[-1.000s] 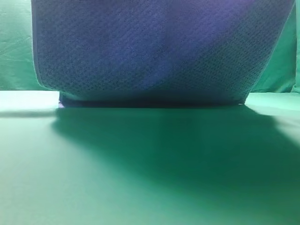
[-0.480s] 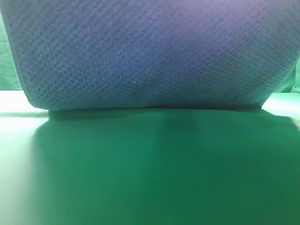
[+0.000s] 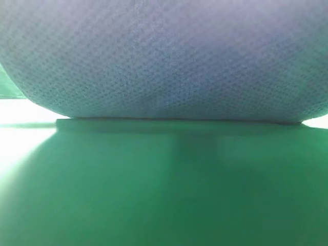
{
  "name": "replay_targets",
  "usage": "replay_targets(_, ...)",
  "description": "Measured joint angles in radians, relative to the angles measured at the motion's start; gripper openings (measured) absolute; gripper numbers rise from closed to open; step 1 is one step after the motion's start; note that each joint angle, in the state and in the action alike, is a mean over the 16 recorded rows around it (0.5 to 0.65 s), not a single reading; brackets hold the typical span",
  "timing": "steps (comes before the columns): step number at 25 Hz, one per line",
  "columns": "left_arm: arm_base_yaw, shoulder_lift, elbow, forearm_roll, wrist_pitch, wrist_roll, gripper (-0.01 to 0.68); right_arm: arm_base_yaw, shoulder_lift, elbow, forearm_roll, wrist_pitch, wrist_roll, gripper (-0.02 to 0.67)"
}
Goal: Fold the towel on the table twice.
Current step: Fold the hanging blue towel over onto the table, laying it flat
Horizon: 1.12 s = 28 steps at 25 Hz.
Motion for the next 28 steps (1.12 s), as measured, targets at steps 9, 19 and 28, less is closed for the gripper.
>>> replay_targets(9,0.000,-0.033,0.143,-0.077,-0.024,0.039,0.000,0.000,-0.072,0.096,0.045,0.026,-0.003,0.000)
replay_targets(19,0.000,0.041,0.173,-0.160,-0.161,0.101,0.000,0.000,0.022,0.119,0.062,-0.123,-0.020,0.000)
replay_targets(28,0.000,0.255,0.071,-0.258,-0.305,0.213,0.000,0.000,0.278,0.033,0.057,-0.335,-0.059,0.000)
